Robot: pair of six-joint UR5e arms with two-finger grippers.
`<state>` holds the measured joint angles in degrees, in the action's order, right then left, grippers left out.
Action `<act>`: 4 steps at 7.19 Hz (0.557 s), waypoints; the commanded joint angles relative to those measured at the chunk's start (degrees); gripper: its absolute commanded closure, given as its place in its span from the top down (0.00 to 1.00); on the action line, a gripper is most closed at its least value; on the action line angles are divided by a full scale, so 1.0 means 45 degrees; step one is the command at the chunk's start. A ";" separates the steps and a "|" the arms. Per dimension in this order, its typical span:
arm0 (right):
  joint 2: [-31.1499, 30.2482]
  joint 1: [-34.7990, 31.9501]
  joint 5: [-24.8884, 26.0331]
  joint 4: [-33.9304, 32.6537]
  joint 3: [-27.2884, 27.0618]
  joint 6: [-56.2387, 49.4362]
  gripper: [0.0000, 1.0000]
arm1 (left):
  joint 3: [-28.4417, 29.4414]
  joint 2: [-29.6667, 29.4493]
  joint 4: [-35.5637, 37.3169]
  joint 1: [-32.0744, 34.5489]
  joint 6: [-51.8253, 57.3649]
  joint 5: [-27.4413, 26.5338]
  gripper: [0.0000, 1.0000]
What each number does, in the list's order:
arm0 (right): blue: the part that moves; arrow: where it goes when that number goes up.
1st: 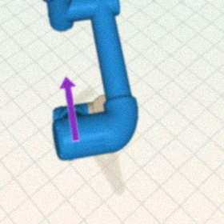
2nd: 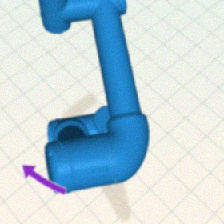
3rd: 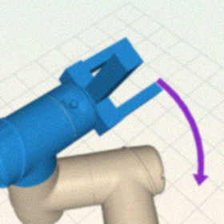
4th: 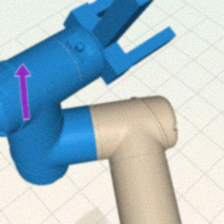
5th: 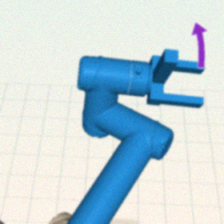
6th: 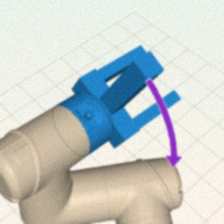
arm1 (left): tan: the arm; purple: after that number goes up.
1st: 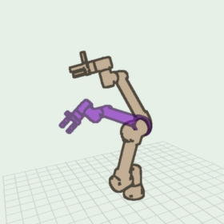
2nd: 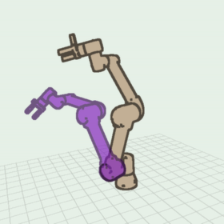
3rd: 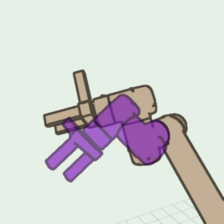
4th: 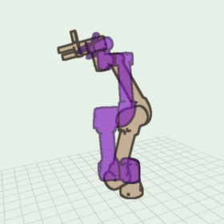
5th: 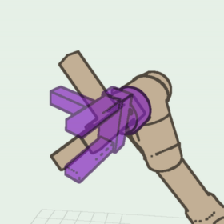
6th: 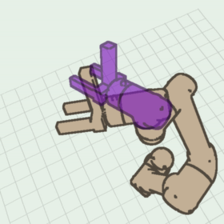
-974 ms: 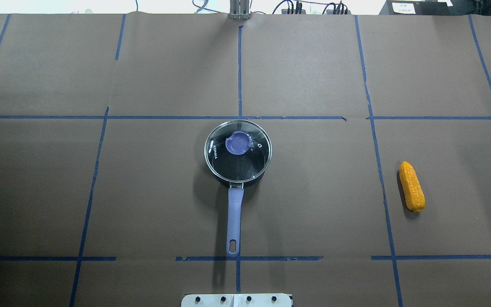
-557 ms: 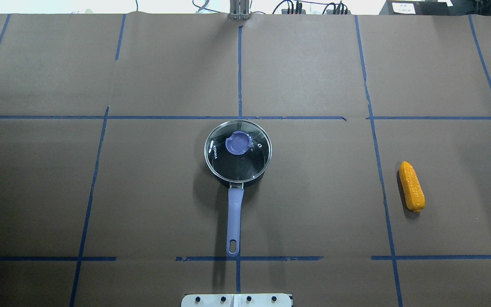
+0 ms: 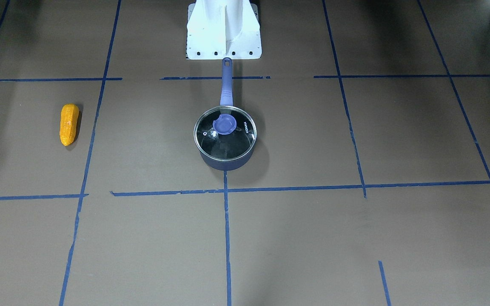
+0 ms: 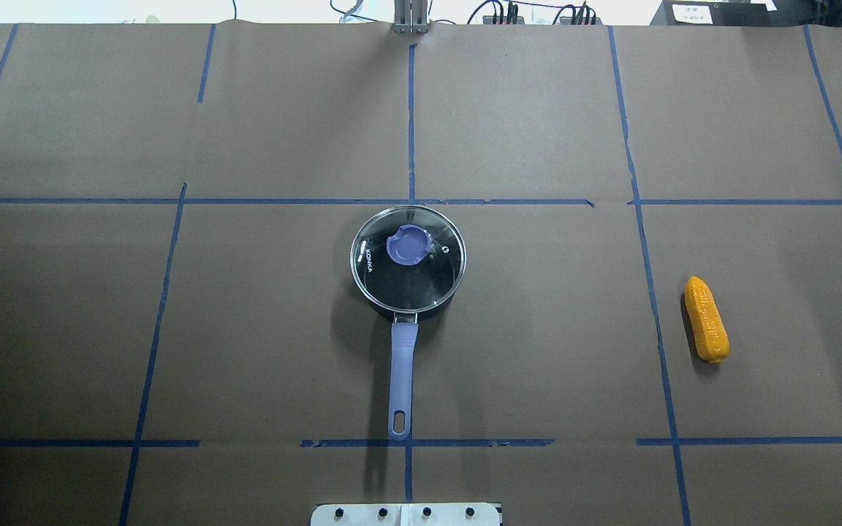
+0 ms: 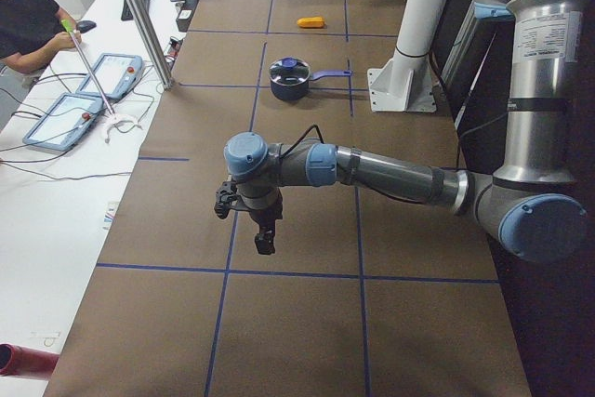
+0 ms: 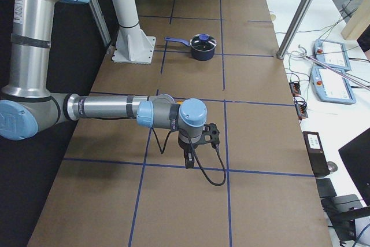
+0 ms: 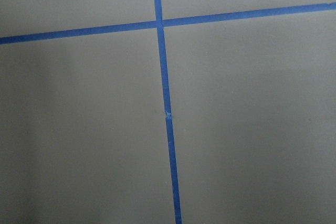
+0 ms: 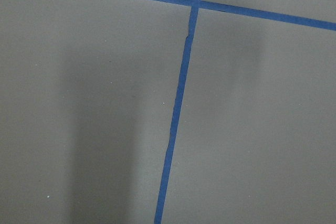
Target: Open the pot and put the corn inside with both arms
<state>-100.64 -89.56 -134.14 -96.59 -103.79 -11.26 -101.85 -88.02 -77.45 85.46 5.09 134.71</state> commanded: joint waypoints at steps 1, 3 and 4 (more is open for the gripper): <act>-0.0019 0.0000 -0.0131 0.0000 -0.0021 0.0041 1.00 | 0.0603 -0.0086 -0.1165 0.0013 -0.0326 0.0904 1.00; 0.0000 0.0155 -0.0984 0.0000 -0.0021 0.0021 1.00 | -0.0484 -0.0282 -0.1575 -0.0258 -0.2933 0.1002 1.00; 0.0000 0.0176 -0.1243 0.0000 -0.0021 -0.0017 1.00 | -0.1671 -0.0476 -0.1907 -0.1382 -0.4978 0.0983 1.00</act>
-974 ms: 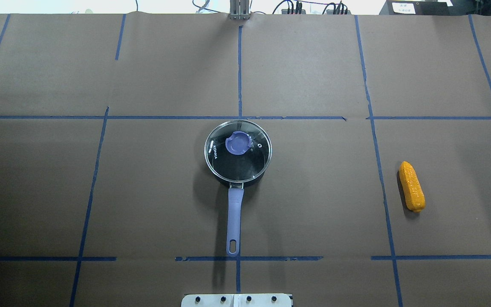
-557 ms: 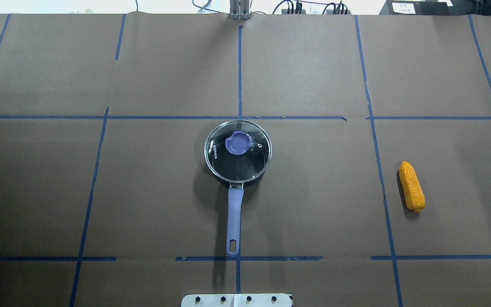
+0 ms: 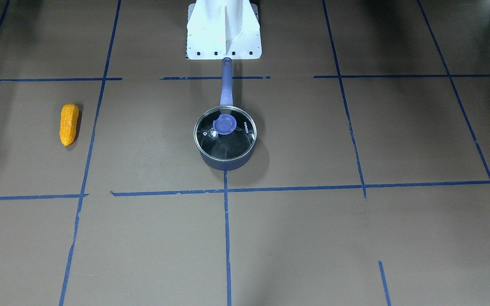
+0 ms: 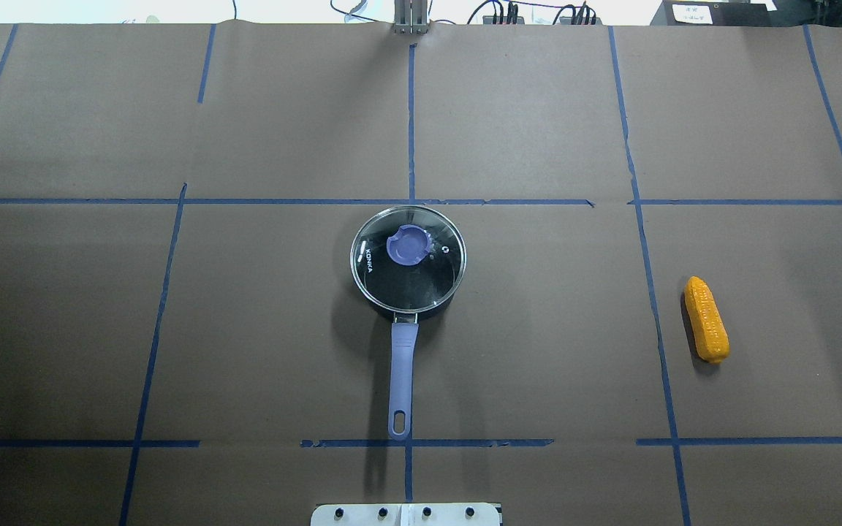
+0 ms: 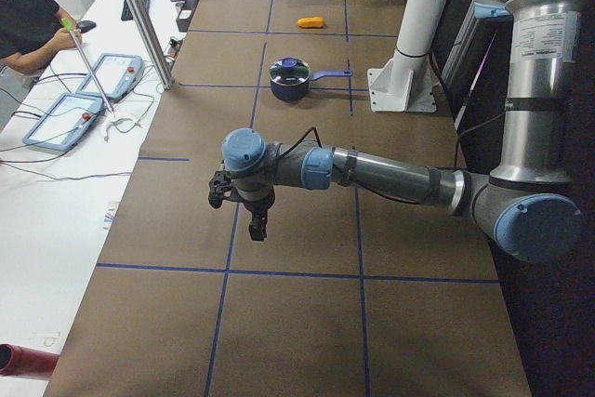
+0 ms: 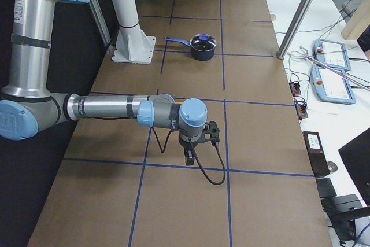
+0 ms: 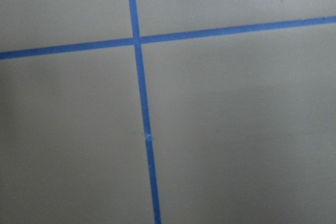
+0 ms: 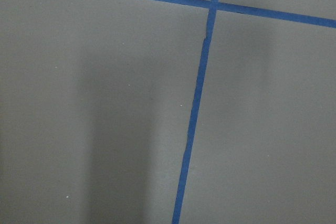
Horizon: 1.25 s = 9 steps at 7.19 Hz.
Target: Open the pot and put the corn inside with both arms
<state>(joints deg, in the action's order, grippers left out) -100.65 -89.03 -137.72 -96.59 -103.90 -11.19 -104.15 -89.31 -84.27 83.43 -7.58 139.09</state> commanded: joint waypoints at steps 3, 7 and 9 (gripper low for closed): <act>0.0023 0.0448 -0.0450 0.0915 0.0023 -0.0052 1.00 | -0.2520 -0.3829 -0.0043 -0.6040 -0.9225 -0.0593 1.00; 0.0003 0.0487 -0.0430 0.0918 0.0062 -0.0071 1.00 | -0.0326 -1.0005 0.2243 -1.0081 -1.4114 -0.3895 1.00; 0.0003 0.0487 -0.0469 0.0898 0.0062 -0.0032 1.00 | 0.2525 -1.2194 0.2166 -1.0724 -1.5124 -0.5125 1.00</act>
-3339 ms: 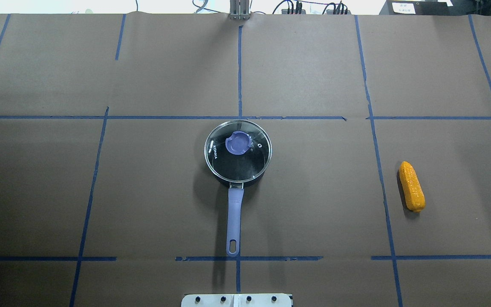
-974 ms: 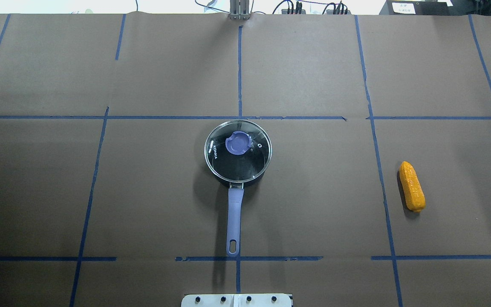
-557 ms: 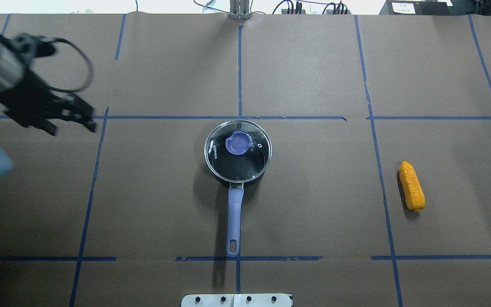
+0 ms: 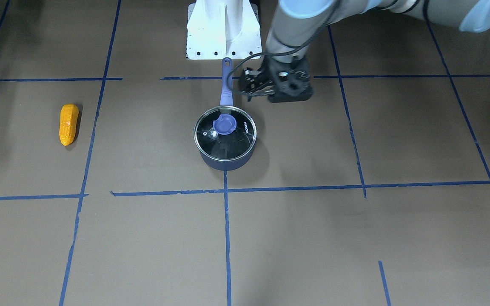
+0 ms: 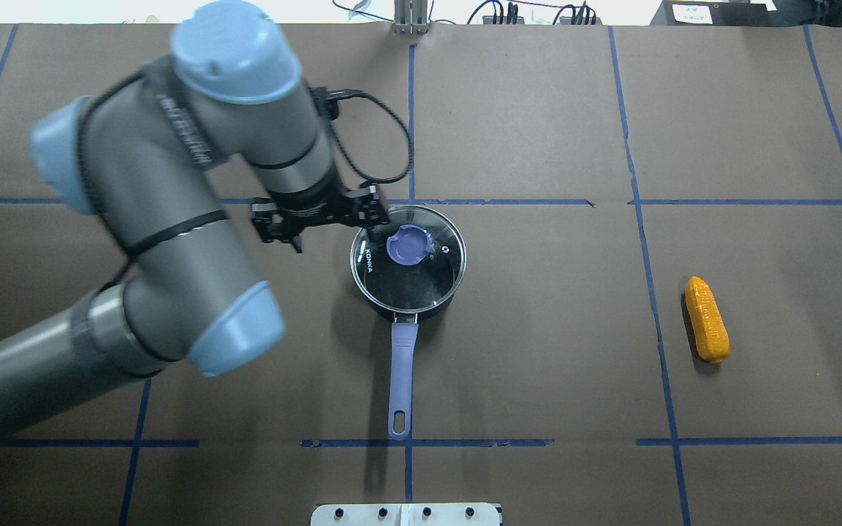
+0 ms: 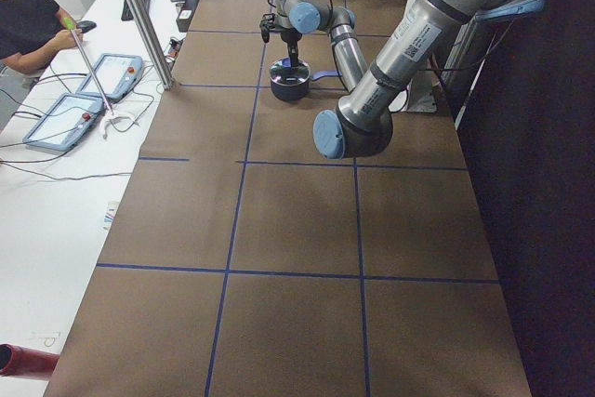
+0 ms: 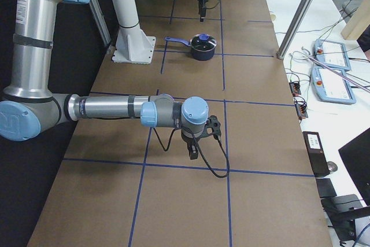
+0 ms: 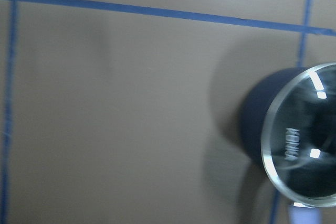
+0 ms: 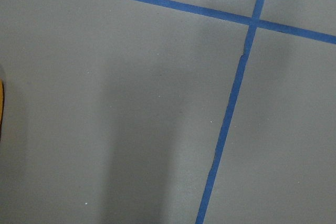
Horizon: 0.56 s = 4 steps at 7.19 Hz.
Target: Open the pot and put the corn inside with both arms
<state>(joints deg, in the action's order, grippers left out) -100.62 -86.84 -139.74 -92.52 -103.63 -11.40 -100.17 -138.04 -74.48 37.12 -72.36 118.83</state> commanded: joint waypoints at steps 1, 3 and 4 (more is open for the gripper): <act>-0.0004 0.0021 -0.0020 -0.0007 0.0002 0.0013 1.00 | 0.2195 -0.1723 -0.0051 -0.0515 -0.1297 -0.0644 1.00; -0.0023 0.0021 -0.0020 -0.0007 0.0021 -0.0006 1.00 | 0.2920 -0.1844 -0.0830 -0.0730 -0.2374 -0.0663 1.00; -0.0023 0.0021 -0.0020 -0.0007 0.0002 -0.0006 1.00 | 0.3523 -0.2308 -0.0852 -0.0730 -0.2725 -0.0664 1.00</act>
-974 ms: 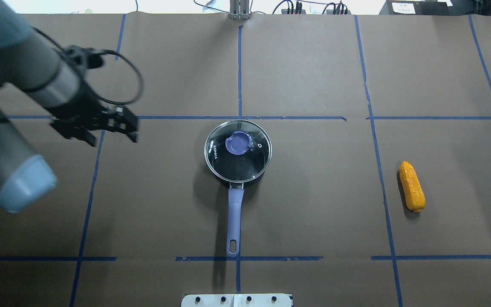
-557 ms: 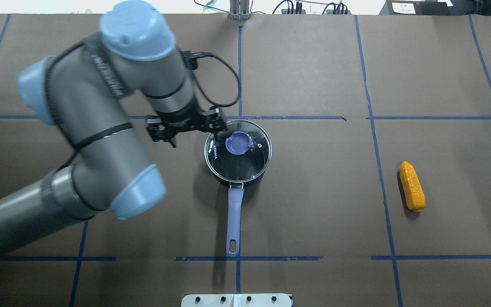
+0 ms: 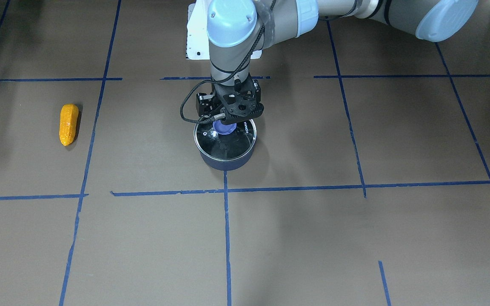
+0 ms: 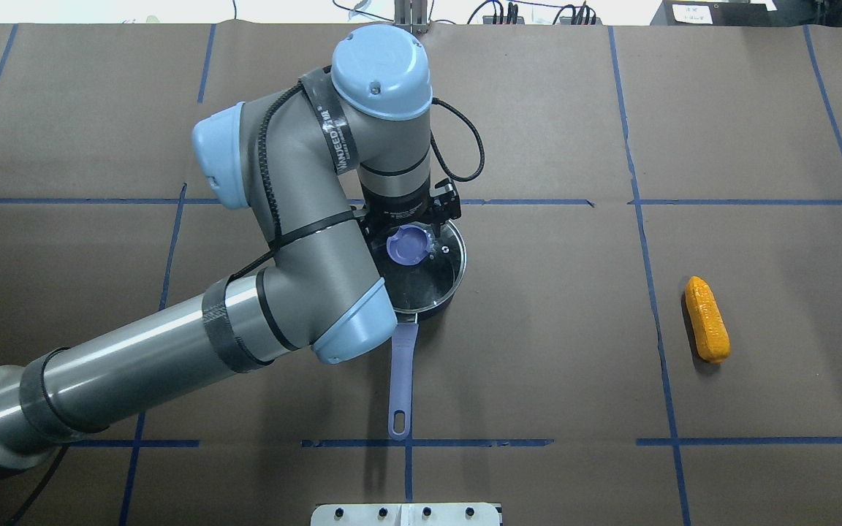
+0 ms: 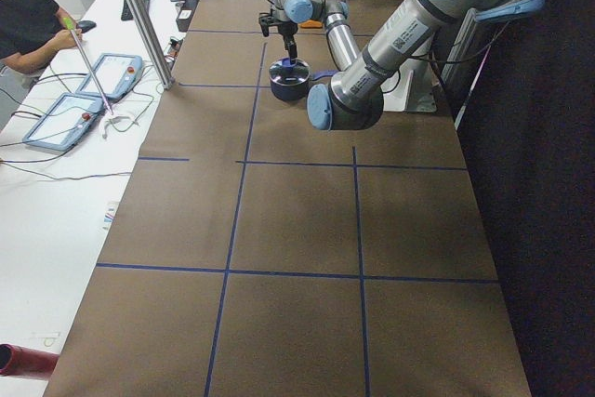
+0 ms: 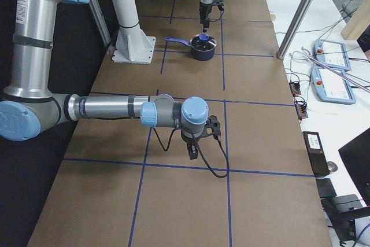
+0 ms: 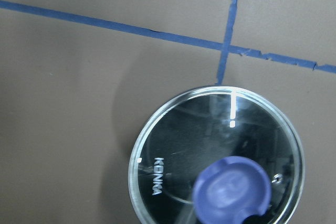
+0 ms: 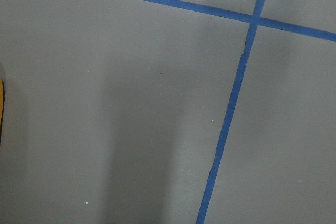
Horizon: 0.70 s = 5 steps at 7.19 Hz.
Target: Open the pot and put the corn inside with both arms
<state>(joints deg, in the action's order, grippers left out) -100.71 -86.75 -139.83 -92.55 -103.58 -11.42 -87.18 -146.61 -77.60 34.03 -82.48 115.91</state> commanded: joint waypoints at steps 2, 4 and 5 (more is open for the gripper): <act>-0.0003 0.0001 0.0000 0.0000 0.0010 -0.0002 1.00 | 0.0954 -0.0467 -0.0177 -0.0100 -0.0520 -0.0015 1.00; -0.0023 0.0001 0.0000 0.0000 0.0010 -0.0022 1.00 | 0.1111 -0.0369 -0.0430 -0.0178 -0.0481 -0.0209 1.00; -0.0023 0.0001 0.0000 0.0000 0.0010 -0.0022 1.00 | 0.1228 -0.0292 -0.0702 -0.0256 -0.0500 -0.0249 1.00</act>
<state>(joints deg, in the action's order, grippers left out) -100.79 -86.75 -139.83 -92.55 -103.56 -11.50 -82.32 -148.28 -79.52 33.27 -84.67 115.12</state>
